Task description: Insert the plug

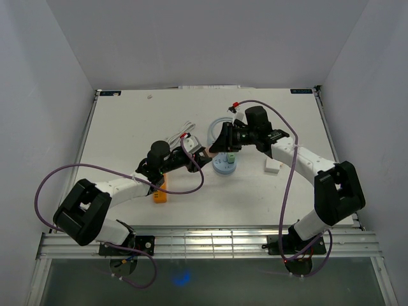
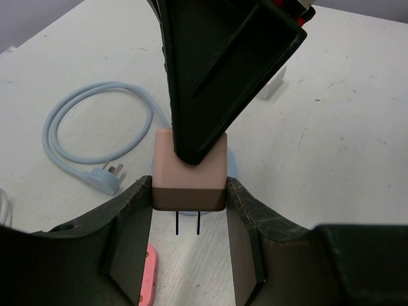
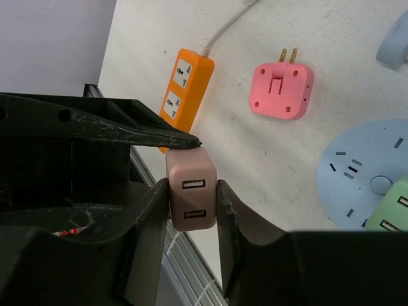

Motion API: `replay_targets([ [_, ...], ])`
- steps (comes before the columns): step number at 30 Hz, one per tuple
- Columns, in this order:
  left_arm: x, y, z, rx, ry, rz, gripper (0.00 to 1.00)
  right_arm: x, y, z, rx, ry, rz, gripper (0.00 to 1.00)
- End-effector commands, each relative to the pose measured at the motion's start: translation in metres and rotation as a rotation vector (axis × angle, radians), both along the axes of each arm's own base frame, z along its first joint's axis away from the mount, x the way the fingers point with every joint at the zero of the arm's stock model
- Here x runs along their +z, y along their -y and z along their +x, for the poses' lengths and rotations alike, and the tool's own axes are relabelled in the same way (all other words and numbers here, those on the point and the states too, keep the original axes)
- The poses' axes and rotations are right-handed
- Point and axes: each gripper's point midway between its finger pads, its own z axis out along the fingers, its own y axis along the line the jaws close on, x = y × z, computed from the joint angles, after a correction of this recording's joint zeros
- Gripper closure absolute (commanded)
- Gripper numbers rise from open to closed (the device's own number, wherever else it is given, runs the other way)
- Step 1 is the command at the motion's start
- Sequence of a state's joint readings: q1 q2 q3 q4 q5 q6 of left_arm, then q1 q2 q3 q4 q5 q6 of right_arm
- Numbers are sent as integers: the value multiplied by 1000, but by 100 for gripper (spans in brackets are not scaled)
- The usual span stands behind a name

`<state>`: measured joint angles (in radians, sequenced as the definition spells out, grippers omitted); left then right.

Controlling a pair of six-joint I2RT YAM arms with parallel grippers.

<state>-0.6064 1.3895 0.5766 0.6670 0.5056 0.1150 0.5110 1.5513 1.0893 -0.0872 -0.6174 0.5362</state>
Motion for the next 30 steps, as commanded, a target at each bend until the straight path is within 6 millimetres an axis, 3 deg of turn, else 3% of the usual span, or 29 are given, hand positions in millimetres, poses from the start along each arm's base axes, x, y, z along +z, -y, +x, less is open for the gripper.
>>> replay_targets([
  [1,20,1,-2,-6,57,-37,58,9,-7,-3,37,23,44,65],
  [3,21,1,-1,-2,57,-38,57,10,-7,-3,38,27,47,74],
  [5,20,0,0,9,51,-39,51,13,-7,-2,38,35,49,82],
  [6,20,0,0,9,47,-40,45,15,-6,-2,37,47,48,84],
  [7,21,0,0,14,47,-42,32,15,-5,-2,33,47,43,88],
  [9,22,-1,-1,18,40,-49,22,16,-3,1,10,62,26,91],
  [10,22,-2,-1,23,36,-52,10,16,1,3,-8,76,8,92],
  [15,42,-16,3,142,-17,-159,7,11,15,11,-69,110,-87,92],
  [18,44,-32,4,255,-99,-237,7,4,28,15,-113,129,-173,92],
  [23,33,-65,10,459,-186,-290,5,-6,47,22,-199,180,-304,92],
  [24,24,-79,17,558,-212,-274,5,-7,49,21,-207,181,-324,92],
  [30,6,-104,19,688,-225,-273,5,-11,53,24,-247,218,-426,92],
])
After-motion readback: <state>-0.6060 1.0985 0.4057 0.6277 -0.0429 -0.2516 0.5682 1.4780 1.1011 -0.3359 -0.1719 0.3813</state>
